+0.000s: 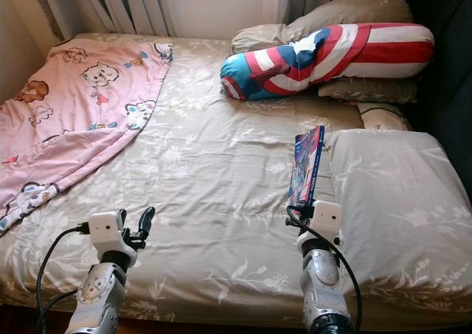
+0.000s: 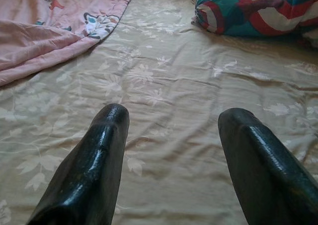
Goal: Clean up the room
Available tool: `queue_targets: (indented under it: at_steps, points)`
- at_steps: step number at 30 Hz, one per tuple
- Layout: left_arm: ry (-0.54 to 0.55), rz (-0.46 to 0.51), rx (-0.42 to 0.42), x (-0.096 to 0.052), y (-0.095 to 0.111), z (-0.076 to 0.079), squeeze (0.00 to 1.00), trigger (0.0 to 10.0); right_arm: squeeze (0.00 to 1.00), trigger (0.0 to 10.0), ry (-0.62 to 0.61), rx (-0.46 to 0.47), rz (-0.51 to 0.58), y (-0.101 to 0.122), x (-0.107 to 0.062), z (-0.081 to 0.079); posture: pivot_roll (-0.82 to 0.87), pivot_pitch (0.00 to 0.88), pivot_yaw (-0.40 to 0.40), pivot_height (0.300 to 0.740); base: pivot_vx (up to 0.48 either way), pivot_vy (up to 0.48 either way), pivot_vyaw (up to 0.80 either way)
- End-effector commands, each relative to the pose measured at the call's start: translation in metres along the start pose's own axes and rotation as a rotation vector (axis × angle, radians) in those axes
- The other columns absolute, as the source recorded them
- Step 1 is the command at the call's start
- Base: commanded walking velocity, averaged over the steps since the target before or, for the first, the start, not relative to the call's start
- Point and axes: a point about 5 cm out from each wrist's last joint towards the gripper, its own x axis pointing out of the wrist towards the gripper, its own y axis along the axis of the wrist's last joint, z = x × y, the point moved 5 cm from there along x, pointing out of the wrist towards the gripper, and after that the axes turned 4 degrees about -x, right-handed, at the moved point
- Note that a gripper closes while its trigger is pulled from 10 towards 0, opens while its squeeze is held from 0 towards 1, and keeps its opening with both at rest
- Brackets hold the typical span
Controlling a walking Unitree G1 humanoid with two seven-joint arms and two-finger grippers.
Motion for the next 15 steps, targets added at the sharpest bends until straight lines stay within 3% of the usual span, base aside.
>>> queue_targets:
  at_steps: [1,4,8,15]
  points:
    - [0.008,-0.013,-0.01,-0.0029,-0.0036,-0.002,0.0,10.0,0.0,10.0,0.001,0.0,0.03,0.0078,0.0027,-0.0006,0.02,0.148,-0.022,0.74,0.259,0.0,0.0]
    - [0.009,-0.012,-0.01,-0.0029,-0.0036,-0.0018,0.0,10.0,0.0,10.0,0.0,0.005,0.027,0.0078,0.0033,-0.0006,0.02,0.148,-0.022,0.74,0.259,0.0,0.0]
    - [0.01,-0.01,-0.009,-0.0033,-0.0032,-0.0021,0.0,10.0,0.0,10.0,0.0,0.007,0.023,0.0075,0.0038,-0.0008,0.03,0.149,-0.023,0.74,0.129,0.0,-0.78]
    - [0.011,-0.005,-0.009,-0.0036,-0.0023,-0.0033,0.0,10.0,0.0,10.0,0.002,0.003,0.036,0.0087,0.003,-0.0019,0.03,0.15,-0.022,0.74,0.0,0.0,0.0]
